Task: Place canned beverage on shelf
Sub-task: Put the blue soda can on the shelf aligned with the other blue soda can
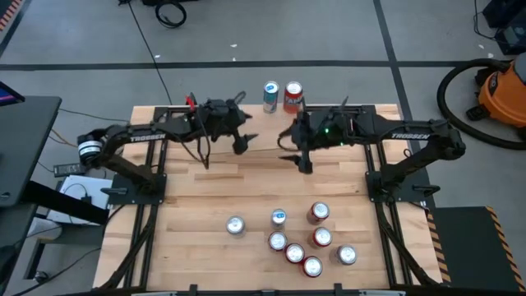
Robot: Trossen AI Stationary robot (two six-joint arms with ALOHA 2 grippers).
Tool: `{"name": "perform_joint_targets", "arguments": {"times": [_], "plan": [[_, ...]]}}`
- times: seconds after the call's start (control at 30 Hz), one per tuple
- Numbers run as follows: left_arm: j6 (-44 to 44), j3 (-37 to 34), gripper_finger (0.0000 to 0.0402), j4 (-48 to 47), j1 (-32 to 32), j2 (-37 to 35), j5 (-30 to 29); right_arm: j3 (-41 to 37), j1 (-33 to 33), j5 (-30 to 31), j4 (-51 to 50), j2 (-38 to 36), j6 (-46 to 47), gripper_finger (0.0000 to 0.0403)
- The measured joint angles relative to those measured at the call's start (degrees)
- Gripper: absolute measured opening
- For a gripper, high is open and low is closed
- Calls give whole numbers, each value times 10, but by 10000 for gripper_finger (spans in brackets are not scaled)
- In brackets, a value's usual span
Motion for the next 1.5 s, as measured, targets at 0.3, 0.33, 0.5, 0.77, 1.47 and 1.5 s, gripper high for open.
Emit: {"name": "perform_joint_targets", "arguments": {"times": [0.3, 0.33, 0.5, 0.77, 1.47, 1.5], "plan": [[-5, 0, 359, -51, -129, 0, 2, -54, 62, 88, -18, -7, 38, 350], [-5, 0, 359, -52, -142, 1, 2, -67, 66, 88, -10, -9, 43, 350], [-15, 0, 359, -52, -197, 1, 3, -109, 85, 149, 2, -14, 88, 349], [-99, 16, 359, -64, -269, 6, 2, -134, 131, 262, -10, -14, 155, 349], [-114, 295, 359, -236, -355, 227, 25, -301, 185, 360, 123, -228, 155, 349], [-114, 301, 359, -236, -359, 234, 18, -310, 185, 360, 141, -238, 150, 349]]}}
